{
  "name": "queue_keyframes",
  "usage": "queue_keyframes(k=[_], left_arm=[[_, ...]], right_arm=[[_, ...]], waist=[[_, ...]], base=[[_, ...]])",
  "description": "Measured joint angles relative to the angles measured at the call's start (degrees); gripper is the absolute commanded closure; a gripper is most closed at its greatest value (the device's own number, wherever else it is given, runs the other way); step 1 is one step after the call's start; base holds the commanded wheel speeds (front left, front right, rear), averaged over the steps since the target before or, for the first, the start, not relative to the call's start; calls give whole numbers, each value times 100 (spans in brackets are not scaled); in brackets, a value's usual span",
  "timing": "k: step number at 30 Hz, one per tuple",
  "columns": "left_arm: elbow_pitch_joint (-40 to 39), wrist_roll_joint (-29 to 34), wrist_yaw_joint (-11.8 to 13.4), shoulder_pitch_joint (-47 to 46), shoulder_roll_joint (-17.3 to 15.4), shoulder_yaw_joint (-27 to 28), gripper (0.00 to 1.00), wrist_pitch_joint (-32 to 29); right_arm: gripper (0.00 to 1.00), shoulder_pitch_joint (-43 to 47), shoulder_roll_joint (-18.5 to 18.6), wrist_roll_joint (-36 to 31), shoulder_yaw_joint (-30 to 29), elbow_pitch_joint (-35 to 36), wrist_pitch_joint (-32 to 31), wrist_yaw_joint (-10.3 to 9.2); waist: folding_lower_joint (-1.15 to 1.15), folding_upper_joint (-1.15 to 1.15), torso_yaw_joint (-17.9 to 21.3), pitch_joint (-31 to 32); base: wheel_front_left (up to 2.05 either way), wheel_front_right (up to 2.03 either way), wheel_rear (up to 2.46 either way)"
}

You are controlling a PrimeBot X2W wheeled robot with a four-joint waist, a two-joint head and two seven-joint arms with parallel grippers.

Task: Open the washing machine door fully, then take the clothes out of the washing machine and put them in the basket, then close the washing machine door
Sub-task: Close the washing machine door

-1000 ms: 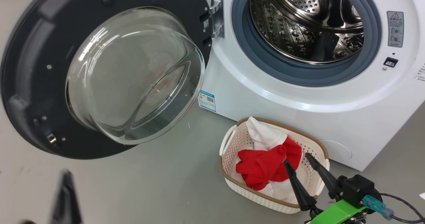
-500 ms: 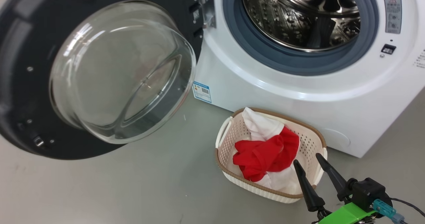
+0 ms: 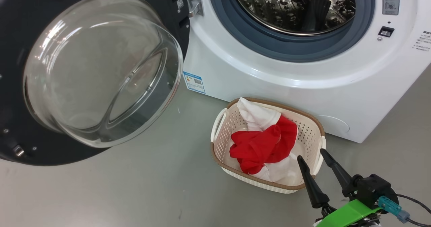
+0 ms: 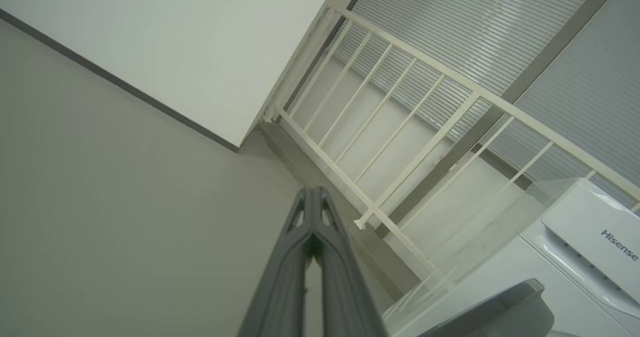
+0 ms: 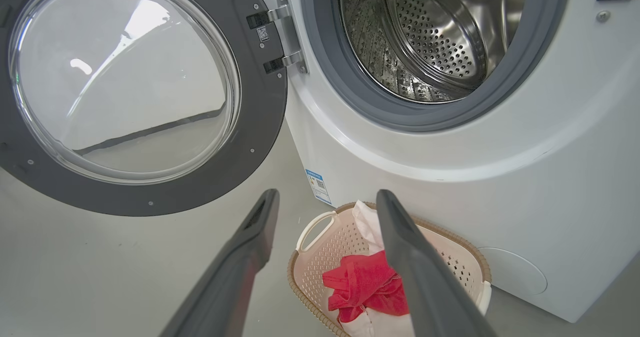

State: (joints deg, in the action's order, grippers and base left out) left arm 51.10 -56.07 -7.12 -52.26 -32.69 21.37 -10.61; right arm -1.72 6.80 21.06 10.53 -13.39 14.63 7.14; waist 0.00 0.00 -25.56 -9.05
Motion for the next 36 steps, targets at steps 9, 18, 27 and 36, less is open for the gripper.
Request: queue_keyframes(k=[9, 18, 27, 36], left_arm=[[1166, -779, 1, -295, -168, 55, 100, -1908], [1003, -949, 1, -247, -112, -197, 100, -2795], [256, -1238, 2, 188, -153, -379, 100, -3532], [-1423, -1905, 2, 1137, -115, -789, 100, -4570]], right_arm=[[0, 0, -3, 0, 52, 3, 0, 0], [0, -31, 13, -47, 75, 12, 0, 0], [0, -74, 11, -48, 16, 14, 0, 0], [0, -79, -69, -48, -21, 16, 0, 0]], waist=[[0, 0, 98, -73], [0, 0, 176, -184], [0, 0, 191, -156], [0, 0, 211, 5]], base=[[0, 0, 0], [0, 0, 0], [0, 0, 0], [0, 0, 0]])
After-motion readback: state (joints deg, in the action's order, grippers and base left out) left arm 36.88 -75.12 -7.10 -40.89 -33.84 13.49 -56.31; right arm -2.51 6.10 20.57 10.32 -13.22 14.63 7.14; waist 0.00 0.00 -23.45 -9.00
